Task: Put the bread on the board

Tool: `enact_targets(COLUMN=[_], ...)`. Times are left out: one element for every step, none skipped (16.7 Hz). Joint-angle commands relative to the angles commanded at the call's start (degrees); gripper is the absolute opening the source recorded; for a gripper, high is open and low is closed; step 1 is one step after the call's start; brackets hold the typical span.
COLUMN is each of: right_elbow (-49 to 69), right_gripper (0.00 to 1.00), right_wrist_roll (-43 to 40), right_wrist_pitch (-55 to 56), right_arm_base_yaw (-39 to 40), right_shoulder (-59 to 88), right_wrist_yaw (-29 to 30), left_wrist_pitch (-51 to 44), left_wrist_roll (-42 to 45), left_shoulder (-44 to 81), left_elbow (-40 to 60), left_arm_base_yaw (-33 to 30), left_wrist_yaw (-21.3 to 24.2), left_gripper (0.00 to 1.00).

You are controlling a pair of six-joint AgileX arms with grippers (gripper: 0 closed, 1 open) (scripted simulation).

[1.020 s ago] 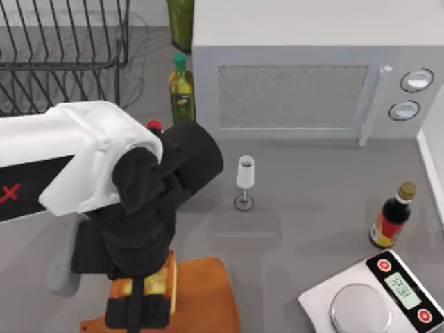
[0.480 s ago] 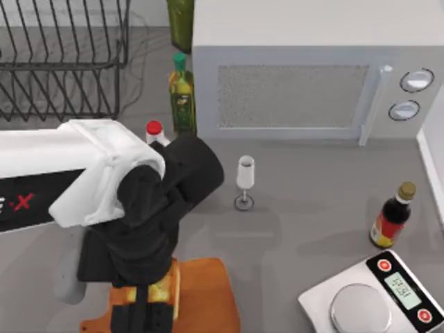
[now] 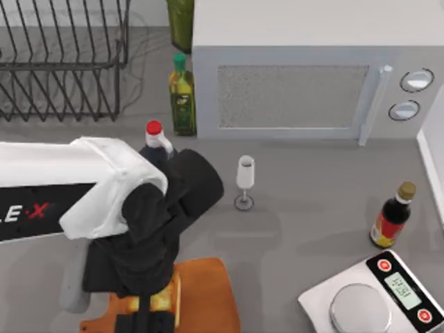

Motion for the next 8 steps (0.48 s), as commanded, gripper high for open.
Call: enact_targets(right_elbow=[0.0, 0.0, 0.0, 0.0, 0.0, 0.0, 0.0, 0.0], right_gripper=[1.0, 1.0, 1.0, 1.0, 1.0, 1.0, 1.0, 1.0], right_wrist_roll=[0.0, 0.0, 0.0, 0.0, 0.0, 0.0, 0.0, 0.0], right_wrist_pitch=[0.0, 0.0, 0.0, 0.0, 0.0, 0.0, 0.0, 0.0], right_arm_base_yaw=[0.0, 0.0, 0.0, 0.0, 0.0, 0.0, 0.0, 0.0], right_shoulder=[0.0, 0.0, 0.0, 0.0, 0.0, 0.0, 0.0, 0.0], right_wrist_yaw=[0.0, 0.0, 0.0, 0.0, 0.0, 0.0, 0.0, 0.0], left_wrist_pitch=[0.0, 0.0, 0.0, 0.0, 0.0, 0.0, 0.0, 0.0], left_wrist_roll=[0.0, 0.0, 0.0, 0.0, 0.0, 0.0, 0.0, 0.0], left_shoulder=[0.0, 0.0, 0.0, 0.0, 0.0, 0.0, 0.0, 0.0], left_elbow=[0.0, 0.0, 0.0, 0.0, 0.0, 0.0, 0.0, 0.0], left_arm_base_yaw=[0.0, 0.0, 0.0, 0.0, 0.0, 0.0, 0.0, 0.0], left_wrist_yaw=[0.0, 0.0, 0.0, 0.0, 0.0, 0.0, 0.0, 0.0], left_gripper=[0.0, 0.0, 0.0, 0.0, 0.08, 0.15, 0.23, 0.3])
